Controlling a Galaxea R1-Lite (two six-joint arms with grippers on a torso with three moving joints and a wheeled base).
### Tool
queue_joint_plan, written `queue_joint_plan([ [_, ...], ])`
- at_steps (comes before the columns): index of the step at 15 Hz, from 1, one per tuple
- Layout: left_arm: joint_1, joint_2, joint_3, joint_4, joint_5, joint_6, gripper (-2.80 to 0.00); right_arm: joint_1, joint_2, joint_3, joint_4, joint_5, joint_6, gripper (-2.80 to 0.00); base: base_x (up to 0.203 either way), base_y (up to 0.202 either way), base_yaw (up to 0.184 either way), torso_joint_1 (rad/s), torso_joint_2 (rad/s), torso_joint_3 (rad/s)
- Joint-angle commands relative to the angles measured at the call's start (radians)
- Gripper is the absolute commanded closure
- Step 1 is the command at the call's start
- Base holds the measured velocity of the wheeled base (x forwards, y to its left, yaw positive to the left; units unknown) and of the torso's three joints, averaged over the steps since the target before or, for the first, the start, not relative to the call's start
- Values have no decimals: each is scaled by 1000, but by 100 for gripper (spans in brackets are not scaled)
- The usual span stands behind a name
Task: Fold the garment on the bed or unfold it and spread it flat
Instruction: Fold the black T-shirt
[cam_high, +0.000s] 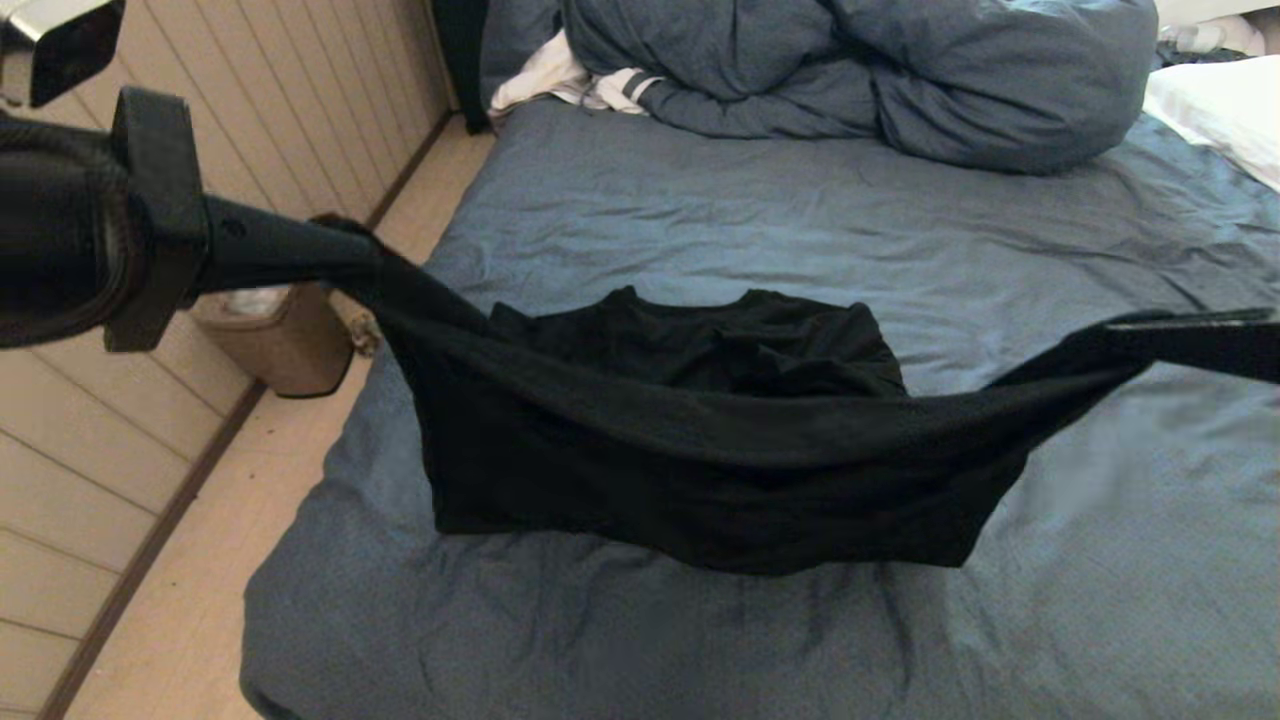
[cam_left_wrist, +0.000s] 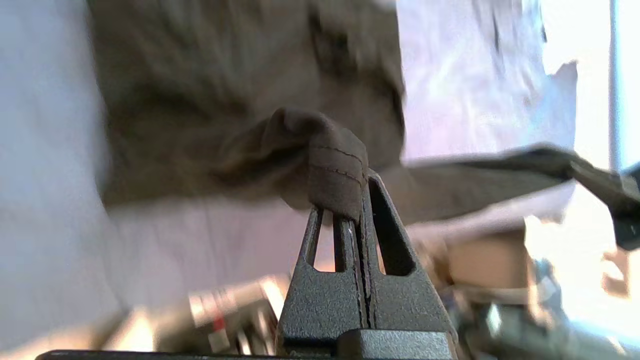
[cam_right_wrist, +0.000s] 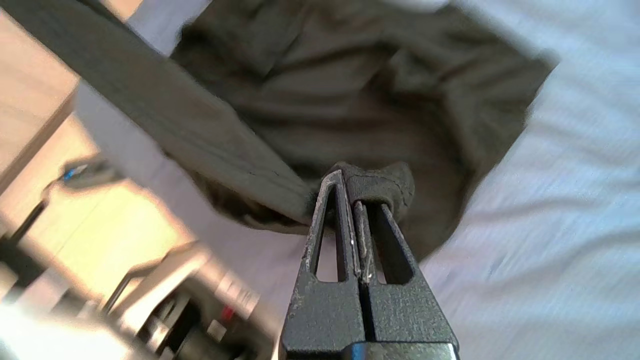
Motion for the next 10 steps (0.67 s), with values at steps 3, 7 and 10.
queue_joint_plan([
  [3, 141, 239, -226, 2, -4, 61, 0, -110, 242, -124, -97, -5, -9, 0, 0, 0, 0, 0, 0, 0],
  [7, 197, 393, -344, -38, -9, 78, 0, -165, 369, -239, -147, -31, -8, 0, 0, 0, 0, 0, 0, 0],
  [10, 200, 473, -395, -78, -13, 79, 0, -177, 466, -349, -154, -42, -6, 0, 0, 0, 0, 0, 0, 0],
])
